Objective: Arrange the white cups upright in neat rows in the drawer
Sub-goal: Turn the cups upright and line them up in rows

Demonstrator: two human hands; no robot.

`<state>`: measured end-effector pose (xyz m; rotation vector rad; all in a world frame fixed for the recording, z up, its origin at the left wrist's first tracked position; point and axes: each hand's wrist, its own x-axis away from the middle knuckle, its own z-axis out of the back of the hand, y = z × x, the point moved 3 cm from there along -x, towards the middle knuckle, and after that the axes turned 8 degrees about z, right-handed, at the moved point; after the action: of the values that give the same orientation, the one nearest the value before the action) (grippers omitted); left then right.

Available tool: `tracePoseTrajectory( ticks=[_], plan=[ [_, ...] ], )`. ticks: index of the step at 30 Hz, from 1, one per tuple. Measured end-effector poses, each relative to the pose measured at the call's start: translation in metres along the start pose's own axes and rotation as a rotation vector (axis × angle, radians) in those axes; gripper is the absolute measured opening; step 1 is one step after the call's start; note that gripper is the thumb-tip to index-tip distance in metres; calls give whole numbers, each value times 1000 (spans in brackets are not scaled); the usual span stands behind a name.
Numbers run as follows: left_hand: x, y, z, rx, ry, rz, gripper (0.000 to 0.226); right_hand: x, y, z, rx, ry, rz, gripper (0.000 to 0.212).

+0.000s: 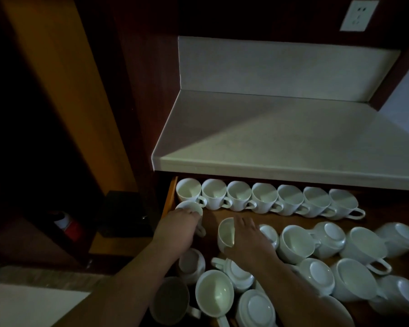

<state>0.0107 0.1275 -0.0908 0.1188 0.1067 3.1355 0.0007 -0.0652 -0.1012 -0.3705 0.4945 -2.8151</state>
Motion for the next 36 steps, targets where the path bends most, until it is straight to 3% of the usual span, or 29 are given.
tracePoseTrajectory(
  ticks=[3,7,14,20,25,36],
  plan=[
    [-9,-7,-1,-4,35,-7,33,-2,0,3,-18,10,3,86],
    [-9,-12,-8,31,55,-34,37,-13,-3,10,-98,51,19,96],
    [-7,-13,-11,63,139,-76,34,-47,-15,7,-141,113,2,88],
    [-5,-14,-8,111,166,-117,22,-49,-8,-4,-245,119,-27,104],
    [-6,-15,-8,132,151,-109,22,-47,7,-8,-298,113,-74,74],
    [-7,-16,-10,129,156,-123,26,-54,6,-15,-374,156,-16,76]
  ],
)
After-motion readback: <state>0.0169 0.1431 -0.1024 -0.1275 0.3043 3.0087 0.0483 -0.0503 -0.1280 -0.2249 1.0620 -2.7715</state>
